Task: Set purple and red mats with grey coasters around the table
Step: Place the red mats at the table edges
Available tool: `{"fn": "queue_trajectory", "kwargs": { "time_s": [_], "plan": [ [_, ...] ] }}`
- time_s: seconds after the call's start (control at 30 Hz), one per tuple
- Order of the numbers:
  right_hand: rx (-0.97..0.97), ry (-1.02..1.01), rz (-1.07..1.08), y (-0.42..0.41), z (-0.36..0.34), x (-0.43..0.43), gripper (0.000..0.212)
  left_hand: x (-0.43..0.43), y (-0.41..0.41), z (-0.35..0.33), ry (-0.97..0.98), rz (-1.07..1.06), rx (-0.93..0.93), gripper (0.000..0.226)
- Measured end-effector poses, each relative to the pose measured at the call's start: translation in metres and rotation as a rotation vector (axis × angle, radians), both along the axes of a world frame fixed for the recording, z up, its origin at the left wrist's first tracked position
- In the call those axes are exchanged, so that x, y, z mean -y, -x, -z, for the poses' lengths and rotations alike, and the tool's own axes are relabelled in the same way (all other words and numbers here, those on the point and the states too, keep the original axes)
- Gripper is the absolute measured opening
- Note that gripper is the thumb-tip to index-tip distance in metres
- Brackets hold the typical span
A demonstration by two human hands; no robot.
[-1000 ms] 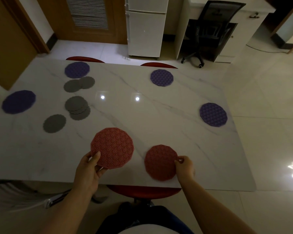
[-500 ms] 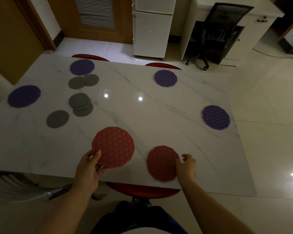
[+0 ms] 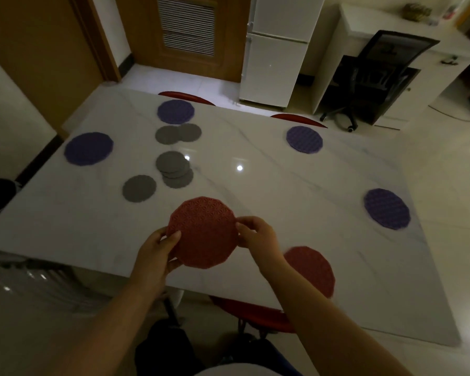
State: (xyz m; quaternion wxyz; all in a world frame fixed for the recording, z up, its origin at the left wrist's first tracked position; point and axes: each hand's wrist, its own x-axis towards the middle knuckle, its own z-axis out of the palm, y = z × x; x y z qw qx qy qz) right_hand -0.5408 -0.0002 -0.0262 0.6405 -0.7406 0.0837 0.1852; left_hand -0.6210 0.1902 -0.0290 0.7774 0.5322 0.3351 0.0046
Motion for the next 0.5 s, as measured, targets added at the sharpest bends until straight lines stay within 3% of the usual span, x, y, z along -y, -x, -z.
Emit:
{"fn": "queue_trajectory", "kwargs": {
  "time_s": [0.27,0.5],
  "plan": [
    [-0.053,0.061,-0.013,0.026,0.019,-0.123,0.025,-0.137,0.007,0.008,-0.182,0.143,-0.124,0.017],
    [-0.155,0.224,0.020,0.029,0.045,-0.199,0.024,-0.216,-0.003,0.030,-0.514,0.415,-0.246,0.037]
  ]
}}
